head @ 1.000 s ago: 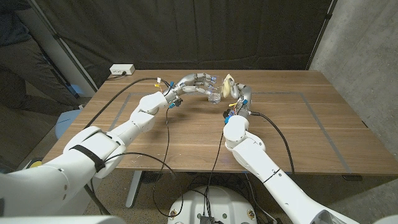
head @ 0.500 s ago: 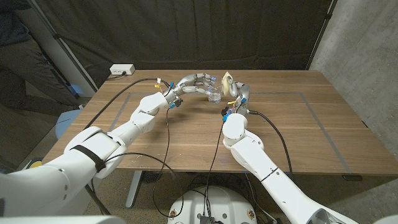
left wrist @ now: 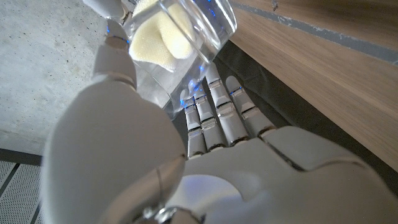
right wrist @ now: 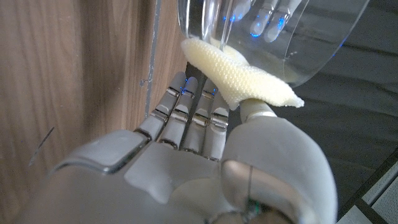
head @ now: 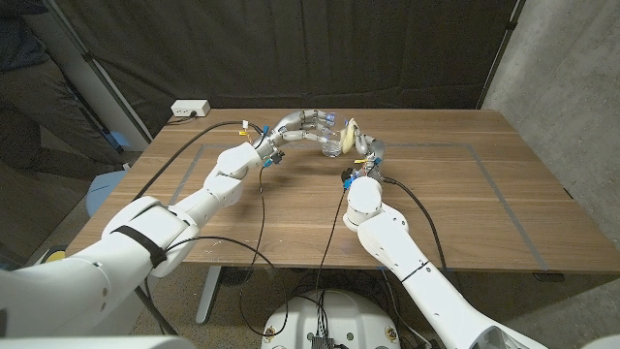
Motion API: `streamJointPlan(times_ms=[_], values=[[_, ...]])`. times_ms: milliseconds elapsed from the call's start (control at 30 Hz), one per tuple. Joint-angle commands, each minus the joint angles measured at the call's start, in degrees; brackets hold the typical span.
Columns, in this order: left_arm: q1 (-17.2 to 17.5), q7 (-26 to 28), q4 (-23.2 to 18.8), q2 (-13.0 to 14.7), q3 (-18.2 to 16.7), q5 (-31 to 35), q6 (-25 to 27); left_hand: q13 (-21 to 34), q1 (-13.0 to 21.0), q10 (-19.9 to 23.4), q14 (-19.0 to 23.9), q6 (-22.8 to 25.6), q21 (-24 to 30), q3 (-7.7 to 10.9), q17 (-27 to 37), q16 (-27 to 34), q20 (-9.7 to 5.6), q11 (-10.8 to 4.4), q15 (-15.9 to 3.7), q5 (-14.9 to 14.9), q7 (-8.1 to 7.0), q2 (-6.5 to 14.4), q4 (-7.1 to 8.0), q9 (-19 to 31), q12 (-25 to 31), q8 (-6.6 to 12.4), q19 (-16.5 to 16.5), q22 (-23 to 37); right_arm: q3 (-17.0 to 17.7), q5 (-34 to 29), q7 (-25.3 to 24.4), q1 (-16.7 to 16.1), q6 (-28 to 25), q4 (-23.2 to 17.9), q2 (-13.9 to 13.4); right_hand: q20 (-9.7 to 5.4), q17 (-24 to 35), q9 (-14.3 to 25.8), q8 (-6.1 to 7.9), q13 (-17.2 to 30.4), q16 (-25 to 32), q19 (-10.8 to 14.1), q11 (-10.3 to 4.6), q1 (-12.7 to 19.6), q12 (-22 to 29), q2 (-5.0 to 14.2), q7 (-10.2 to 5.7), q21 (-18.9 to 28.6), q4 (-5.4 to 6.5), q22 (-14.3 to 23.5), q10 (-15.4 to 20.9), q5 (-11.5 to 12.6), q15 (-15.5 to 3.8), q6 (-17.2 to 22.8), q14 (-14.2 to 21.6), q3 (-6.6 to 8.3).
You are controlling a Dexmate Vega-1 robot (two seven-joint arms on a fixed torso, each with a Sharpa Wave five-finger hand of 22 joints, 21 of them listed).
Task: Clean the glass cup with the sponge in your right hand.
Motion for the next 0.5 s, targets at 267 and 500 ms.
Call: streamJointPlan(times_ms=[267, 500], values=[[0.1, -0.8, -0.3, -0.9, -0.9, -1.3, -0.8, 0.2, 9.8, 8.3, 0.8, 6.7, 0.4, 6.95, 0.2, 0.1, 0.01, -7.67, -7.8, 0.3, -6.05, 10.2, 6.66, -0.1, 0.4, 14.12, -0.1, 0.0, -2.0, 4.8, 1.0, -0.9, -2.5, -0.3, -0.6, -2.0, 0.0, 0.3, 0.42, 0.2, -0.3, -0.3, -0.16, 1.2, 0.0, 0.25, -2.06, 0.5, -0.31, -0.1, 0.6, 0.4, -5.14, 2.8, -0.1, 1.06], [0.6, -1.0, -1.2, -0.5, -0.8, -1.3, -0.2, 0.3, 9.8, 8.3, 0.9, 6.7, 0.6, 7.1, 0.2, 0.0, -0.06, -7.66, -7.81, 0.3, -6.14, 10.2, 6.66, -0.2, 0.4, 14.3, -0.1, 0.0, -2.5, 3.8, -0.3, -1.1, -1.6, -0.8, -1.0, -1.99, 0.0, 0.4, 0.37, 0.3, -0.3, -0.4, -0.09, 1.2, 0.0, 0.22, -2.01, 0.7, -0.21, -0.2, 0.7, 0.5, -5.05, 2.8, -0.1, 1.18]])
